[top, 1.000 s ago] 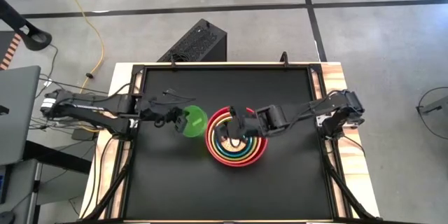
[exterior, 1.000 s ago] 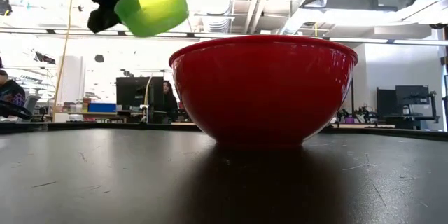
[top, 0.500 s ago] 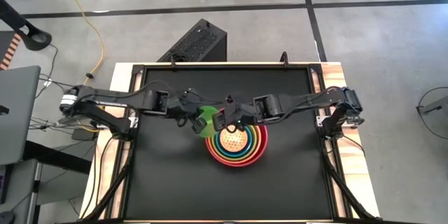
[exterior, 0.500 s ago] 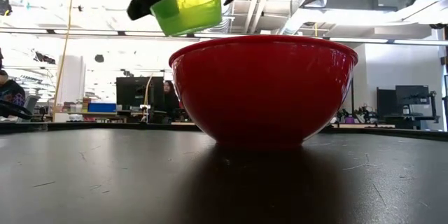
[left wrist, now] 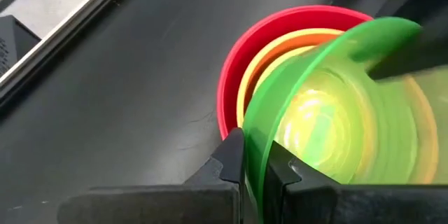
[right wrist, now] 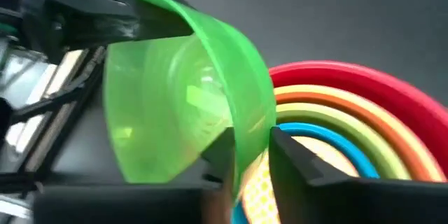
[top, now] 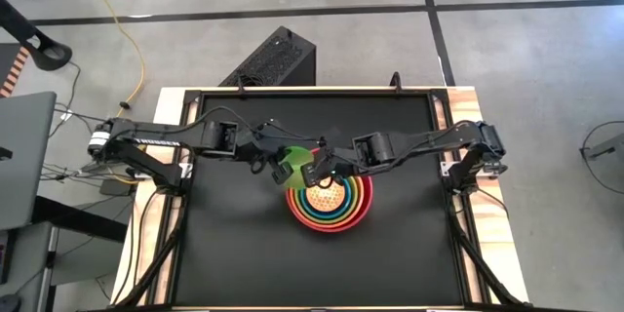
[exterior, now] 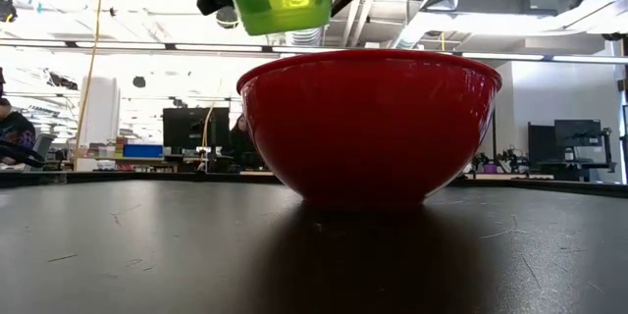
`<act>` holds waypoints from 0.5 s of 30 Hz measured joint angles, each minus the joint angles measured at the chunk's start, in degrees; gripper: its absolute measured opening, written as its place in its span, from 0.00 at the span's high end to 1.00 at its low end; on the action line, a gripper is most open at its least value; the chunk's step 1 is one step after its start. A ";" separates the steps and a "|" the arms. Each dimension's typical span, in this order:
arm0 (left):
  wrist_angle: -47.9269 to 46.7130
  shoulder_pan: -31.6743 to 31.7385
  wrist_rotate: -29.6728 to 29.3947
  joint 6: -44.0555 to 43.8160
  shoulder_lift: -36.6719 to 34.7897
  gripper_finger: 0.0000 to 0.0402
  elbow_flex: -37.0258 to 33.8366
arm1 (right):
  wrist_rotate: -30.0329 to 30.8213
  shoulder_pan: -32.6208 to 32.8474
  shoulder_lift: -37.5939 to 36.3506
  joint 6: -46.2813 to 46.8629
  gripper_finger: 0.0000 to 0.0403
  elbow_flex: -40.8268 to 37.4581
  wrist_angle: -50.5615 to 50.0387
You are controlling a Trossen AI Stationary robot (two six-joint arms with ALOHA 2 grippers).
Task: Nest bowls inside each other
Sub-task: Stack the green bowl on top of the orange patterned bowl
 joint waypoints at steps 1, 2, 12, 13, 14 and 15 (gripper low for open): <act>0.06 0.00 0.23 0.09 0.00 1.00 0.00 | 0.02 0.00 0.00 -0.42 0.84 0.00 -0.26; 0.06 0.00 0.28 0.07 0.00 1.00 0.00 | 0.02 0.00 0.00 -0.57 0.90 0.00 -0.50; 2.03 -0.04 2.24 -0.17 -0.24 0.94 0.00 | -1.87 -0.92 0.00 -0.28 0.99 0.00 -5.84; 2.38 -0.06 3.00 -0.22 -0.43 0.91 0.04 | -1.96 -0.88 0.00 -0.10 0.99 0.00 -6.26; 2.54 -0.10 3.84 -0.24 -0.83 0.88 0.07 | -2.04 -0.72 0.00 -0.04 1.00 0.02 -6.68; 2.57 -0.11 5.07 -0.20 -1.40 0.85 0.07 | -2.05 -0.54 0.00 0.34 1.00 0.04 -7.42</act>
